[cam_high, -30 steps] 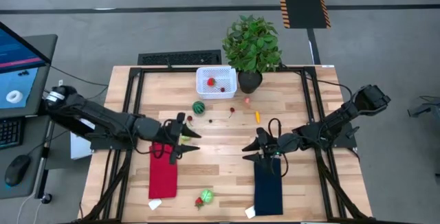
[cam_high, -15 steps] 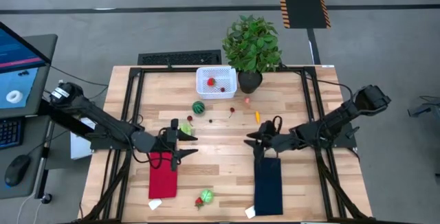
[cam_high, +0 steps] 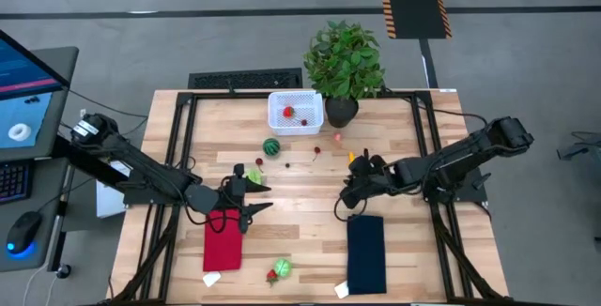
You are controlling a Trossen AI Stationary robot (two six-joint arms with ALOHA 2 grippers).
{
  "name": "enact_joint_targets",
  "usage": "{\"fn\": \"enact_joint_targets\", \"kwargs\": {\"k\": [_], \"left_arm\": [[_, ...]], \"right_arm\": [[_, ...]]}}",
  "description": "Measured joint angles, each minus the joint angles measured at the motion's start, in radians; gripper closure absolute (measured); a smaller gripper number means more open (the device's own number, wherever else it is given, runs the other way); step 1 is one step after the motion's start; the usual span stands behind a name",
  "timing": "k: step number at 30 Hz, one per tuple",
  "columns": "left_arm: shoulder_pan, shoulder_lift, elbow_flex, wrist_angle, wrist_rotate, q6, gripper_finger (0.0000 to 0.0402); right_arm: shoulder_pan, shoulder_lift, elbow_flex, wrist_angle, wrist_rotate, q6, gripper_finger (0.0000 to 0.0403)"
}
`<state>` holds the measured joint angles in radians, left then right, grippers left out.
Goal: Pick and placing Produce into tupperware
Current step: Put the red cherry into the white basket
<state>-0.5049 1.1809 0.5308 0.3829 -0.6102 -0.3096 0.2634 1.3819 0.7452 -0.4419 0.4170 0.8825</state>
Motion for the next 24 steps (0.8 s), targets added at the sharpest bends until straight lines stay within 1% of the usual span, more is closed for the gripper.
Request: {"fn": "enact_joint_targets", "kwargs": {"k": [5,9,15,19,24], "left_arm": [[0.000,0.000,0.000,0.005,0.000,-0.002,0.0205],[0.000,0.000,0.000,0.005,0.000,-0.003,0.0205],[0.000,0.000,0.000,0.005,0.000,-0.006,0.0205],[0.000,0.000,0.000,0.005,0.000,-0.006,0.0205],[0.000,0.000,0.000,0.005,0.000,-0.010,0.0205]], "right_arm": [[-0.011,0.000,0.038,-0.142,-0.076,0.008,0.0284],[-0.013,0.000,0.036,-0.186,-0.078,0.048,0.0284],[-0.018,0.000,0.035,-0.193,-0.078,0.091,0.0284],[-0.021,0.000,0.035,-0.211,-0.111,0.135,0.0284],[-0.031,0.000,0.035,-0.234,-0.103,0.135,0.0284]]}}
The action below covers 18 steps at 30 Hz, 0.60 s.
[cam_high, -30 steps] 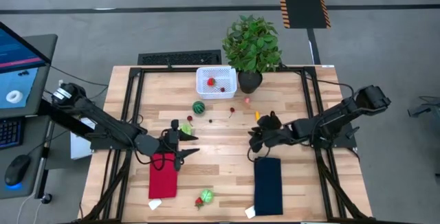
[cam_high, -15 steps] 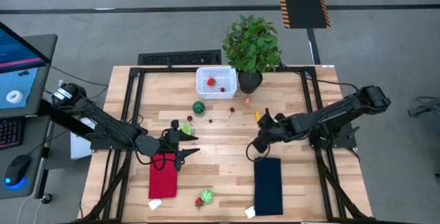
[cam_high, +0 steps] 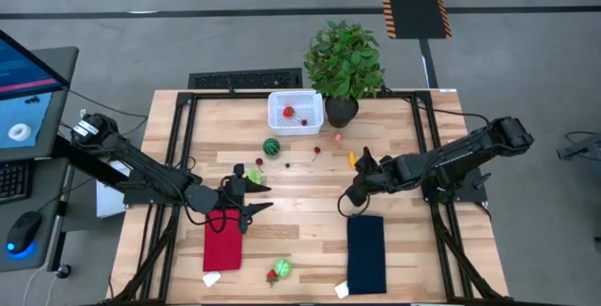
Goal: Pick and placing Produce into tupperware
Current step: Put the red cherry into the white basket
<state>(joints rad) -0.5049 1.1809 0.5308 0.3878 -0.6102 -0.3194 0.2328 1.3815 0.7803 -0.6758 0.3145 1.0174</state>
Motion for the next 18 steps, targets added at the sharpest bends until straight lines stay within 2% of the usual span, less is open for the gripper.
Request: {"fn": "enact_joint_targets", "kwargs": {"k": [4,9,18], "left_arm": [[0.000,0.000,0.000,0.000,0.000,-0.007,0.0205],[0.000,-0.001,0.000,-0.006,0.000,-0.016,0.0205],[0.000,-0.001,0.001,-0.033,0.000,-0.039,0.0205]], "right_arm": [[-0.004,0.003,0.000,0.002,-0.005,0.011,0.0284],[-0.020,0.078,0.000,0.009,-0.056,0.010,0.0284],[-0.026,0.189,0.001,0.033,-0.045,-0.023,0.0284]]}}
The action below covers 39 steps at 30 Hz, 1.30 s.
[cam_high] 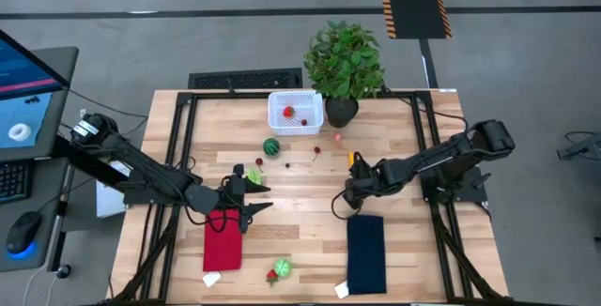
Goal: Pick and placing Produce into tupperware
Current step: Put the red cherry into the white basket
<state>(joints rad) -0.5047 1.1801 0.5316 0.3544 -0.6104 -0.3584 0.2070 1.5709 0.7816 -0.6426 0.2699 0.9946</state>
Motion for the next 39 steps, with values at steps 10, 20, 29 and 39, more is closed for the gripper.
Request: {"fn": "enact_joint_targets", "kwargs": {"k": [10,20,29,39], "left_arm": [[0.000,0.000,0.000,0.003,-0.006,-0.004,0.0205],[0.000,0.000,0.000,0.002,-0.007,-0.004,0.0205],[0.000,0.000,0.000,0.002,-0.007,-0.003,0.0205],[0.000,0.000,0.000,0.001,-0.007,-0.003,0.0205]], "right_arm": [[0.000,0.069,0.003,0.030,-0.002,-0.008,0.0285],[0.000,0.051,-0.001,0.043,-0.012,-0.033,0.0388],[-0.011,0.053,0.059,0.051,0.028,-0.096,0.0390],[-0.048,0.052,0.241,0.090,0.151,-0.308,0.0391]]}}
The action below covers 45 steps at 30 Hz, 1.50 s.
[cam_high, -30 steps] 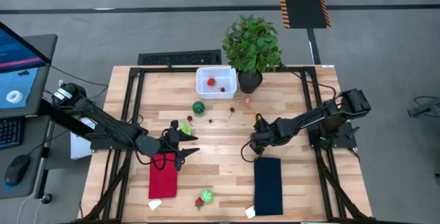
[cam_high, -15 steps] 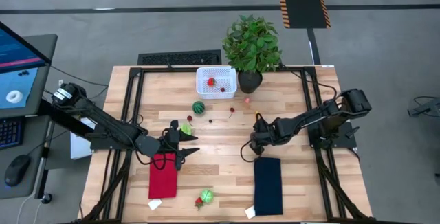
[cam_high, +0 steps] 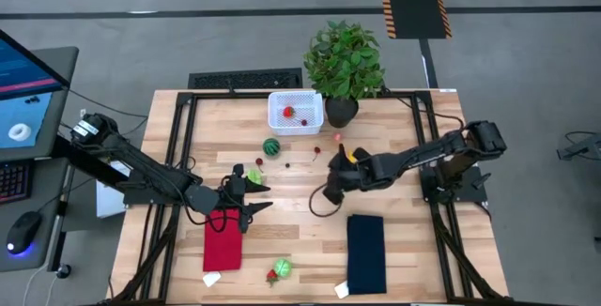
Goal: Pick and placing Produce into tupperware
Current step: Put the red cherry into the white basket
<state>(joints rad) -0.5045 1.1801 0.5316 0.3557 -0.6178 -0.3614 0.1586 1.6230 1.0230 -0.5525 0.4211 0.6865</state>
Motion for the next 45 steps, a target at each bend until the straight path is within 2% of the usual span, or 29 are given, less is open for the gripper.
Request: {"fn": "enact_joint_targets", "kwargs": {"k": [5,10,17,22,29,34,39,45], "left_arm": [[0.000,0.000,0.000,-0.008,0.000,0.000,0.0205],[0.000,0.000,0.000,-0.008,0.000,0.000,0.0205],[0.000,0.000,0.000,-0.006,0.000,0.043,0.0205],[0.000,0.000,0.000,0.000,0.000,0.074,0.0205],[0.000,0.000,0.000,0.003,0.000,0.082,0.0205],[0.001,0.000,0.000,0.003,0.000,0.091,0.0205],[0.001,0.000,0.000,0.003,0.000,0.096,0.0205],[0.001,0.000,0.000,0.006,0.000,0.112,0.0205]], "right_arm": [[-0.063,0.000,0.043,0.127,-0.029,-0.155,0.0392],[-0.149,0.000,0.068,0.204,-0.063,-0.244,0.0391],[-0.292,0.000,0.070,0.333,-0.182,-0.324,0.0392],[-0.372,0.000,0.070,0.375,-0.222,-0.346,0.0388],[-0.409,0.001,0.070,0.457,-0.260,-0.397,0.0392],[-0.350,0.001,0.070,0.519,-0.152,-0.396,0.0390],[-0.283,0.001,0.070,0.595,-0.123,-0.422,0.0391],[-0.229,0.009,0.070,0.635,0.040,-0.540,0.0391]]}}
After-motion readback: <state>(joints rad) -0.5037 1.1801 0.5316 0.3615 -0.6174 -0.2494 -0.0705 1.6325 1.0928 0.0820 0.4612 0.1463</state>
